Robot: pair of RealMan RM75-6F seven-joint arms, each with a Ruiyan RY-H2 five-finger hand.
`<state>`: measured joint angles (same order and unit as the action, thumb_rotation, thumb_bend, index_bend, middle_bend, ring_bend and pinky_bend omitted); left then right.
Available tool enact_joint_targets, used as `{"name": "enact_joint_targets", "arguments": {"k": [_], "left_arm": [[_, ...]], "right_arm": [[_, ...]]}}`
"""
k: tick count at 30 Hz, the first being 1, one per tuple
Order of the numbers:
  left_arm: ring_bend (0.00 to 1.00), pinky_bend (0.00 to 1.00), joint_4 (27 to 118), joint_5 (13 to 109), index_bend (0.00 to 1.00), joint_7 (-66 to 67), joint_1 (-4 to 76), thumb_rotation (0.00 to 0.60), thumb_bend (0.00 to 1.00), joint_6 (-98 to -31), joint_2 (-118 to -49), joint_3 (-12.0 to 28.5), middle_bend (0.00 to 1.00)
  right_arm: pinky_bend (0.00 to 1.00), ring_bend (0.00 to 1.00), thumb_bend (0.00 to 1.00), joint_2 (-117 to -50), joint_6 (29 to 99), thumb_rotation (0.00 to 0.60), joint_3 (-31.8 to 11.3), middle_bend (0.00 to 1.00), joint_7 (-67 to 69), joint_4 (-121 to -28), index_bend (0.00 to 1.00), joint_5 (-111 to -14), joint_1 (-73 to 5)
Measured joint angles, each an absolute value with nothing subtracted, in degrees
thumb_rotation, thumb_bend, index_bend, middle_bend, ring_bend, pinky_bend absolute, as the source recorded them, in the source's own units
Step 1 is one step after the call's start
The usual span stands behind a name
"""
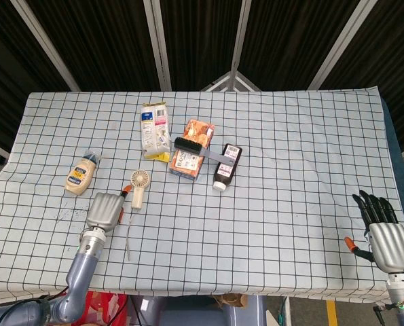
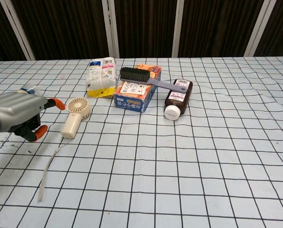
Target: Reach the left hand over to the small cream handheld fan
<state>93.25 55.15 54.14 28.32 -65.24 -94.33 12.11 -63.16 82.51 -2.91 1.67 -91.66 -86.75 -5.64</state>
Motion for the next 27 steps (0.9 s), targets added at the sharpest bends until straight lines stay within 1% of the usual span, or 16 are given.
{"name": "enact_joint_targets", "arguments": {"k": [9,27], "left_arm": [[0.69,0.71,91.72,54.03,0.17,53.78,30.21,0.6,0.73,-66.08,-96.71,11.54,0.95],[0.69,0.71,90.49,54.0,0.18,52.63,31.53,0.6,0.73,-67.56,-97.28,9.09,0.95]], "right_arm": [[0.0,0.0,0.28,-63.14,82.51,0.6,-2.9,0.0,1.65,-91.68,0.04,-86.75,-5.66],[0.0,0.0,0.28,-63.18,82.55,0.6,-2.87,0.0,1.53,-91.69,0.04,-86.72,-5.66]]}}
